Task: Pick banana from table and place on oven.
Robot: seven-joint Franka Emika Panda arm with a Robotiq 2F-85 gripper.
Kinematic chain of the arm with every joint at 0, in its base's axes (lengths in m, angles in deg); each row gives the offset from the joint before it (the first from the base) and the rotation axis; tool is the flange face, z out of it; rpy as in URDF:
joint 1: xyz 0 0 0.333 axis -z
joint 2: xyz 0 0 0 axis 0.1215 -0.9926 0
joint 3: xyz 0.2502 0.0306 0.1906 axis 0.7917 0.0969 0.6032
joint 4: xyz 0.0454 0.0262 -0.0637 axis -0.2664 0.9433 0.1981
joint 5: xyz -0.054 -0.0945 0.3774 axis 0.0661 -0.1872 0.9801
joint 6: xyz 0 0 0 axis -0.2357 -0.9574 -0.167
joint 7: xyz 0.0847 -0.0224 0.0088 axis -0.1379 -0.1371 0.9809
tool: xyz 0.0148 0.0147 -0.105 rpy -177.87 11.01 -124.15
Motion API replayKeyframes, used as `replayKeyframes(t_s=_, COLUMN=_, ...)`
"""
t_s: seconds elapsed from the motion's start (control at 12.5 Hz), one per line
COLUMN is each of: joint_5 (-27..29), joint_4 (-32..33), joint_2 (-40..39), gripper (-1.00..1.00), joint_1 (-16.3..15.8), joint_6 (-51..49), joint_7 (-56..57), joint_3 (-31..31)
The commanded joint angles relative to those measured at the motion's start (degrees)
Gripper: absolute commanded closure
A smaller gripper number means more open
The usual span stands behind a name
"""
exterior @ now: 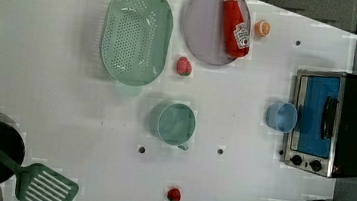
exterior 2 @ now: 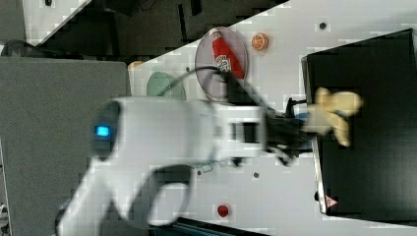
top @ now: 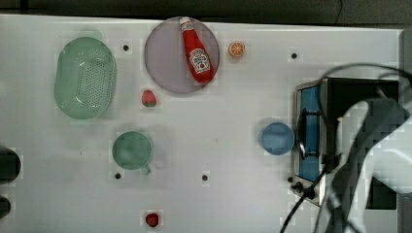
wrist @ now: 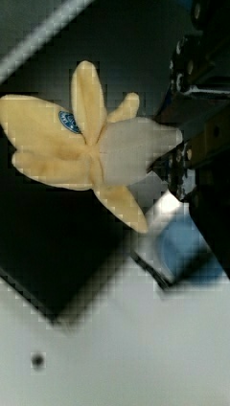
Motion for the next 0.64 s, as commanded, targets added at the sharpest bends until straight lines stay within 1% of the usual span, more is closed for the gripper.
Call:
replayKeyframes(t_s=0.08, joint_5=0.5, joint_4=-1.1, joint_2=0.0, gripper=0.58, joint_1=-0.8, joint_6=1.3, joint_7=14.2, joint_3=-1.7)
replayKeyframes(t_s=0.16, joint_5=1.1, joint_4=-0.9, joint_2=-1.2, gripper=0.58, joint_1=-0.7, joint_6=1.3, joint_7=15.1, joint_3=-2.3)
replayKeyframes(t_s=0.24, joint_5=2.0, joint_4=-0.6, joint_2=-2.0, gripper=0.49, joint_1=-0.5, joint_6=1.3, joint_7=15.1, joint_3=-2.4)
replayKeyframes(t_s=0.32, joint_5=2.9, joint_4=-0.5, joint_2=-2.5, gripper=0.29, joint_1=-0.2, joint_6=1.3, joint_7=15.1, joint_3=-2.4)
replayKeyframes(t_s=0.64, joint_5=3.0, joint_4=-0.6, joint_2=-2.6, gripper=-0.61, joint_1=0.0, joint_6=2.1, joint_7=15.1, joint_3=-2.4)
